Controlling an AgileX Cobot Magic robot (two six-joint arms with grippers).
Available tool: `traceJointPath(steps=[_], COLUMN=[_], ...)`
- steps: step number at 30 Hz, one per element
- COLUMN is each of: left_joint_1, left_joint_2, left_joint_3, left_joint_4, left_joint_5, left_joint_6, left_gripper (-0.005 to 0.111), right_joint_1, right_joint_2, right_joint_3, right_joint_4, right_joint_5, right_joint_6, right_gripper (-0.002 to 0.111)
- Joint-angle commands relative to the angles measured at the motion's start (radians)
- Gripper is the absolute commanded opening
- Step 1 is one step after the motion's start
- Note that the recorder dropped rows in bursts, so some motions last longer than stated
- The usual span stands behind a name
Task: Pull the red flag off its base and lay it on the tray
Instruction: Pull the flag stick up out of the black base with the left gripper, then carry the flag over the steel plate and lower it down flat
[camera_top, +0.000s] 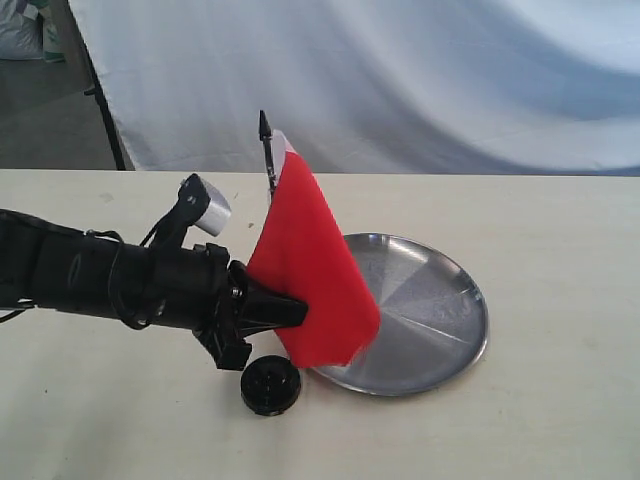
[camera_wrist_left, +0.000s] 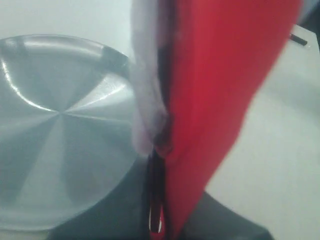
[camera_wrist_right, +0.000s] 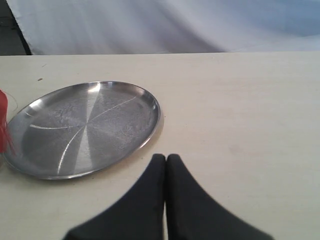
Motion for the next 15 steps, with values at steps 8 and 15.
traceJointPath(steps=[8, 15], left_joint_1=[-0.002, -0.020], left_joint_2=[-0.001, 0.122], left_joint_3=[-0.180, -0.278], left_joint_4=[-0.005, -0.005], left_joint_5=[-0.029, -0.041], left_joint_6=[-0.366, -0.708], left_gripper=[0.000, 0.000], right_joint_1=[-0.006, -0.006], right_joint_2=[-0.007, -0.007], right_joint_3=[0.003, 0.003], right_joint_4=[-0.002, -0.002], right_joint_5=[0.004, 0.004], right_joint_6=[-0.004, -0.004], right_gripper=[0.000, 0.000])
